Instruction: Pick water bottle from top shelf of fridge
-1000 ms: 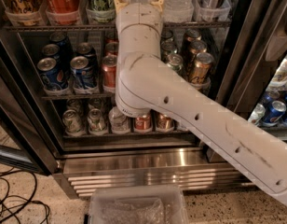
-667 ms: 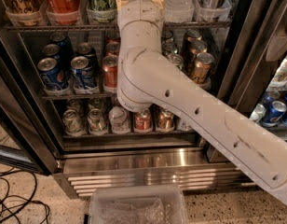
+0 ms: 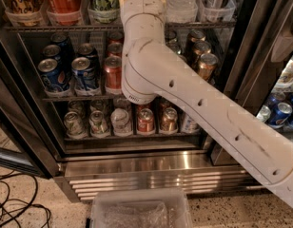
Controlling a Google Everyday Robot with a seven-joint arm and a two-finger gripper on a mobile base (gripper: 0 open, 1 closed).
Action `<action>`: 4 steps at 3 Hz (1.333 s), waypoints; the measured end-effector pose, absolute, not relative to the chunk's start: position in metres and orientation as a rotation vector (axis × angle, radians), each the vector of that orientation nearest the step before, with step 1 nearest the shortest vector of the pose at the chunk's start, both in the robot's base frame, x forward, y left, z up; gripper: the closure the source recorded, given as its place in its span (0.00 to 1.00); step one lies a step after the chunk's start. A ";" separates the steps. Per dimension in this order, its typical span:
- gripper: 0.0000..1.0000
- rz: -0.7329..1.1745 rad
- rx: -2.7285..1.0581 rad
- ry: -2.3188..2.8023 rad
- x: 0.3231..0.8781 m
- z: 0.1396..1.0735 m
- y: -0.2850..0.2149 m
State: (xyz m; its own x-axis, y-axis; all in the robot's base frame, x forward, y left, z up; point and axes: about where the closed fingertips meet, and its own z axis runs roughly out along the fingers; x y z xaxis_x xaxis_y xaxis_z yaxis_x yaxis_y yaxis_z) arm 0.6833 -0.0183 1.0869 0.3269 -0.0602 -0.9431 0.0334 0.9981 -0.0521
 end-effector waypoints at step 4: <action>1.00 -0.038 -0.080 1.218 0.675 1.095 -0.021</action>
Offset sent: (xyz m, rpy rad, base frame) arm -0.0047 -0.0052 0.0041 -0.0399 -0.0100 0.0437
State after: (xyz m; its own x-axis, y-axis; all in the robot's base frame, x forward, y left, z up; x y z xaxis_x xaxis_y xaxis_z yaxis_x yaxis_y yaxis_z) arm 0.6750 -0.0210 1.0947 0.3452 -0.0725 -0.9357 -0.0135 0.9965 -0.0821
